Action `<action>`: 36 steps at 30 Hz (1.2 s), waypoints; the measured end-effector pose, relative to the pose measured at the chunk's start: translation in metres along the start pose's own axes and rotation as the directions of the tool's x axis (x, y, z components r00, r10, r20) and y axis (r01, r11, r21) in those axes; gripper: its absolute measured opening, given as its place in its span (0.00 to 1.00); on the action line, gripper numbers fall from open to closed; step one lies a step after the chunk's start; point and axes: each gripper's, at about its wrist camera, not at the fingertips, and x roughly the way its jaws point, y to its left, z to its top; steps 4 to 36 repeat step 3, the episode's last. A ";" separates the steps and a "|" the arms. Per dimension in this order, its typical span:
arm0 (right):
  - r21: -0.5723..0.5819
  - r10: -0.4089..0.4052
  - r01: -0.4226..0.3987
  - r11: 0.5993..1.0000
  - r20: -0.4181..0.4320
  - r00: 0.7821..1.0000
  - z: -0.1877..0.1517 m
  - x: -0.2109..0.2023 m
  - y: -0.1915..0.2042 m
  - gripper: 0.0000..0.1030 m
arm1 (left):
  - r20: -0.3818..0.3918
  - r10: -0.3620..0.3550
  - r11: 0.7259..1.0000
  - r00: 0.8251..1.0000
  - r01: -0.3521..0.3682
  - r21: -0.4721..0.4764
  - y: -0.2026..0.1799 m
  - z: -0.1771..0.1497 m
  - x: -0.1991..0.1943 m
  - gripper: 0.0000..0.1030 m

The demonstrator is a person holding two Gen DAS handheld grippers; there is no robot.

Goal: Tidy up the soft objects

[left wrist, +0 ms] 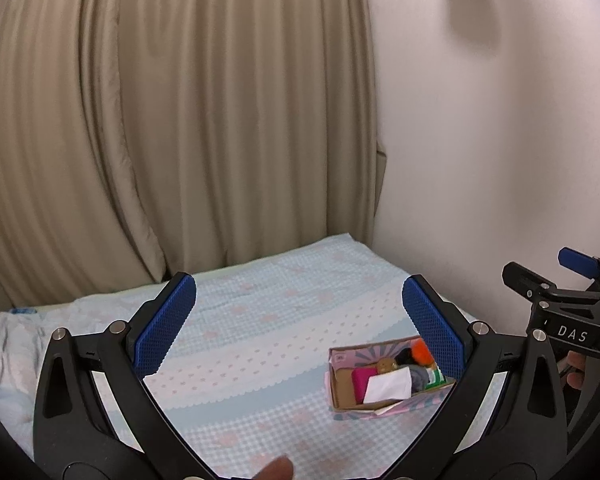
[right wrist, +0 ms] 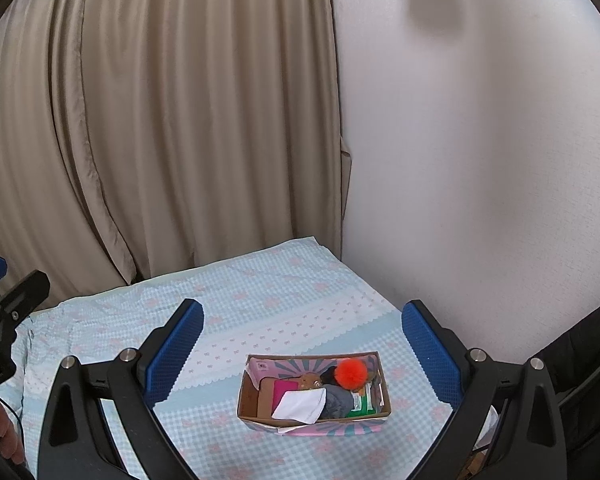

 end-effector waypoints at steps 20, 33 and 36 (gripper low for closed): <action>0.004 -0.007 0.007 1.000 -0.017 1.000 -0.001 0.007 0.001 0.96 | -0.007 -0.007 1.000 1.000 0.007 0.002 -0.001 -0.002 0.007 1.00; 0.004 -0.007 0.007 1.000 -0.017 1.000 -0.001 0.007 0.001 0.96 | -0.007 -0.007 1.000 1.000 0.007 0.002 -0.001 -0.002 0.007 1.00; 0.004 -0.007 0.007 1.000 -0.017 1.000 -0.001 0.007 0.001 0.96 | -0.007 -0.007 1.000 1.000 0.007 0.002 -0.001 -0.002 0.007 1.00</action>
